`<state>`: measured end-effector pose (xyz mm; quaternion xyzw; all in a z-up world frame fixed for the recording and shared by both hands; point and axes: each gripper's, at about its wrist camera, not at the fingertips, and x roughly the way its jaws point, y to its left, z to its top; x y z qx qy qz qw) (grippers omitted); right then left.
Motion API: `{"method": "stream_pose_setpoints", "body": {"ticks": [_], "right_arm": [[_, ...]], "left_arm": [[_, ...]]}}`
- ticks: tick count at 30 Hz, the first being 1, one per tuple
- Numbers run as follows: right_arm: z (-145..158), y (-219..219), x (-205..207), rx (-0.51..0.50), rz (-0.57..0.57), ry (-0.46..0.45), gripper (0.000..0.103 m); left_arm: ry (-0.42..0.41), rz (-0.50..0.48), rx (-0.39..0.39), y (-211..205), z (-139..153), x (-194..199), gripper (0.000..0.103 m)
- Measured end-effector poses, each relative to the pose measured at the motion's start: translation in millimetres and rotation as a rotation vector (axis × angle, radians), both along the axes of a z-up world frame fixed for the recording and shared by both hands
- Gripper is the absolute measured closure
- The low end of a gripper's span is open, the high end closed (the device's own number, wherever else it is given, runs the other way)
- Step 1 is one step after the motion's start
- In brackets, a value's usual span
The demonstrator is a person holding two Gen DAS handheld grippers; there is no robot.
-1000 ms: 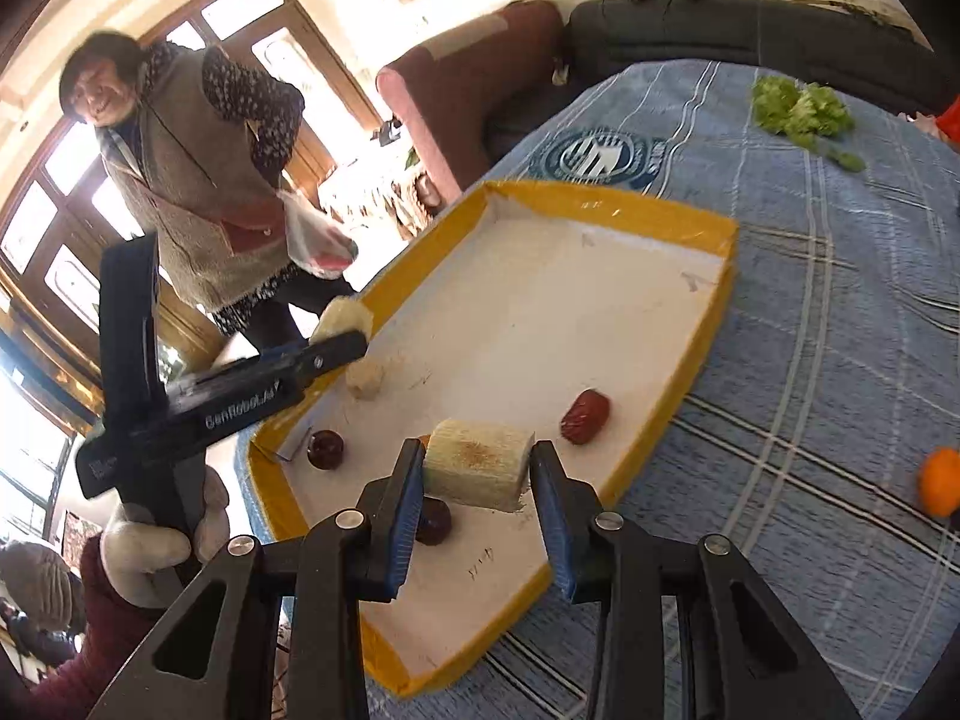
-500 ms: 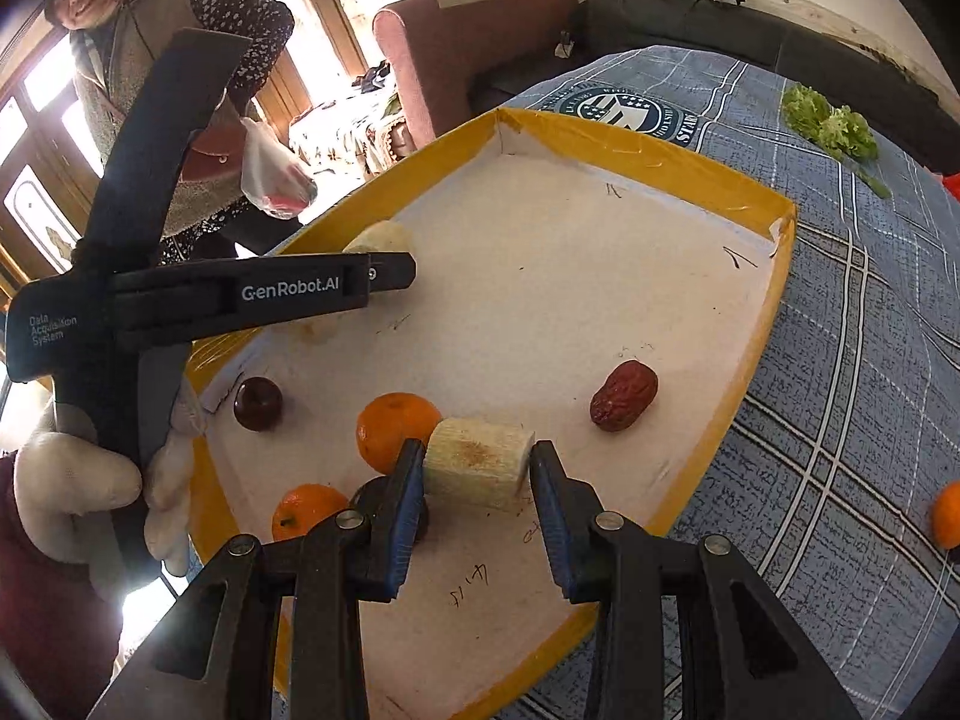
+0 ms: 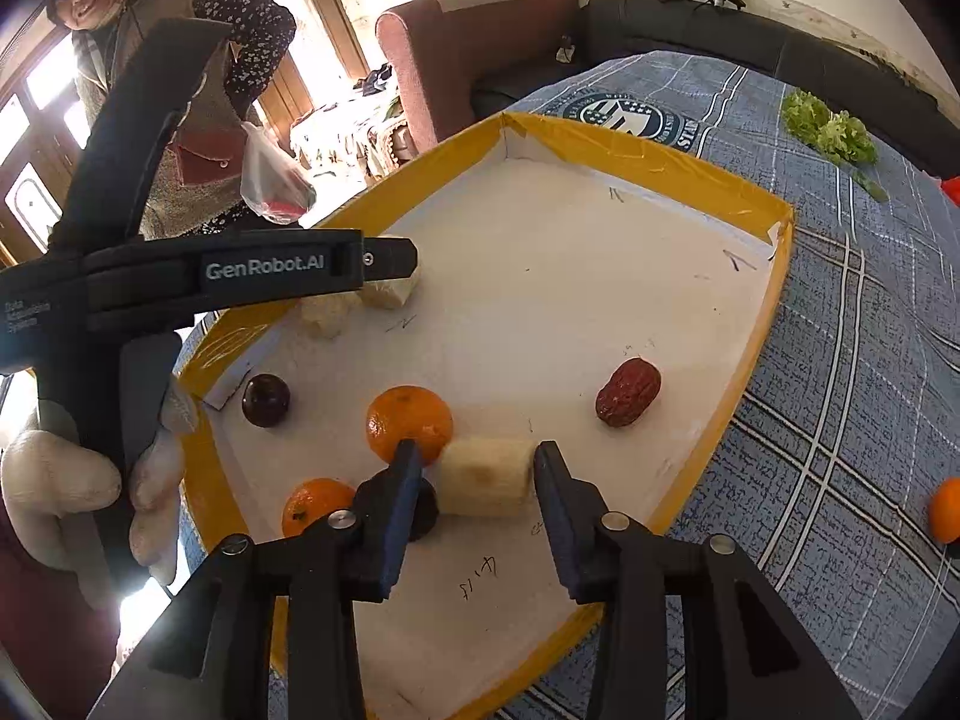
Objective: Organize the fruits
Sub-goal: 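Carry both banana chunks over the tray and open both tools to drop them, then move both open tools back toward the remaining oranges and plums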
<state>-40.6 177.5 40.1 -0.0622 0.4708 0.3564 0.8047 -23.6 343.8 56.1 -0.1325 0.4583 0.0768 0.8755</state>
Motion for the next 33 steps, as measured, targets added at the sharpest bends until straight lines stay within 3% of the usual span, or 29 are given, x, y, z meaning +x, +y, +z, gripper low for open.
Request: {"method": "stream_pose_setpoints", "body": {"ticks": [5,8,12,22,33], "right_arm": [[12.6,-11.9,-8.0,0.02,-0.014,-0.028,0.057],[19.6,-22.9,-15.6,0.032,-0.036,-0.045,0.057],[24.7,-41.9,-27.0,0.057,-0.072,-0.048,0.055],[28.6,-104.6,-43.5,0.13,-0.188,-0.034,0.05],[25.6,-160.8,-47.3,0.207,-0.291,-0.016,0.049]], "left_arm": [[-0.061,0.048,0.063,-10.9,24.9,-24.0,0.026],[-0.086,0.079,0.086,-20.8,38.2,-40.0,0.022],[-0.126,0.099,0.108,-36.1,52.0,-60.8,0.021],[-0.232,0.101,0.268,-100.6,79.5,-103.2,0.021],[-0.251,-0.001,0.353,-164.8,77.8,-107.1,0.021]]}}
